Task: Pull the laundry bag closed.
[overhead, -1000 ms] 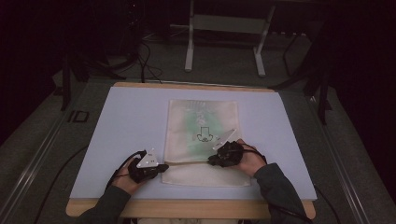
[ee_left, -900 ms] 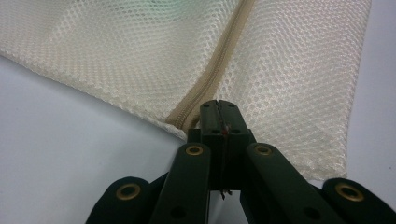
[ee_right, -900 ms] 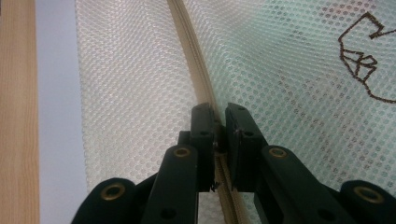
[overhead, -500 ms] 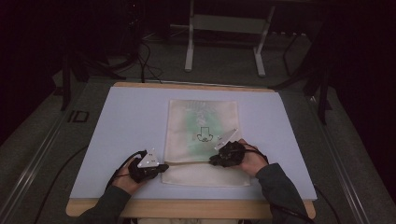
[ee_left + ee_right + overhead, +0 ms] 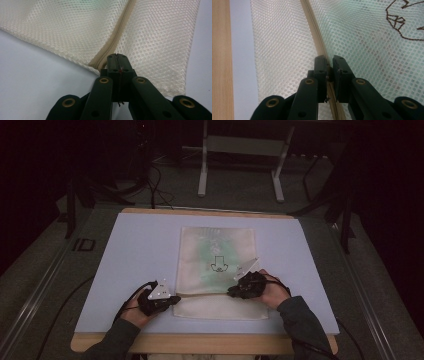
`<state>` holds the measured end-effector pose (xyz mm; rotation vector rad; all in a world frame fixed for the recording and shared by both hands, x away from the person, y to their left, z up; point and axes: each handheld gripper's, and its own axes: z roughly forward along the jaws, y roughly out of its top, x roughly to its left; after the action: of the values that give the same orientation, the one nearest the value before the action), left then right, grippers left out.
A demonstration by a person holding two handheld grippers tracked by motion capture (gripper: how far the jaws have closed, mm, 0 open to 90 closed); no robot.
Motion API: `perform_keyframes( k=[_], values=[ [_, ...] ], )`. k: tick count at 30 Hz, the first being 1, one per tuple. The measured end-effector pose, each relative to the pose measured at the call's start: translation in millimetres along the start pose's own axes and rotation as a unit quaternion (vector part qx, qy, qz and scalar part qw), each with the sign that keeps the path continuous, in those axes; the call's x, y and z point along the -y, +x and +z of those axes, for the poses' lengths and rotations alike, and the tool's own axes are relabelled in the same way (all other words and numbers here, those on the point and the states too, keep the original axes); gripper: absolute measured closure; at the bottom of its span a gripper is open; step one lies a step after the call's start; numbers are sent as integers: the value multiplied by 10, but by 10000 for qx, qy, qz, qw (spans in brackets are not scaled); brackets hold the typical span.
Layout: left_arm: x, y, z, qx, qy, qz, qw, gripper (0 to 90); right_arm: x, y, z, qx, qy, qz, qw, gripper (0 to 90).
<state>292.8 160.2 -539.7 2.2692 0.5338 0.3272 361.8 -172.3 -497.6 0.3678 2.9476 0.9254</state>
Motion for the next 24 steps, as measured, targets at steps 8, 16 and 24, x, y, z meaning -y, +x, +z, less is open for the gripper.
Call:
perform_keyframes(
  k=[8, 16, 24],
  values=[
    [17, 12, -1, 44, -61, -53, 10000, 897, 17, -3, -18, -5, -33, 8, 10000, 823],
    [23, 15, -1, 64, -85, -84, 9999, 897, 18, -5, -26, -21, -48, 12, 10000, 823],
    [24, 15, -1, 66, -86, -89, 9999, 896, 34, -6, -34, -38, -44, -3, 10000, 823]
  ],
)
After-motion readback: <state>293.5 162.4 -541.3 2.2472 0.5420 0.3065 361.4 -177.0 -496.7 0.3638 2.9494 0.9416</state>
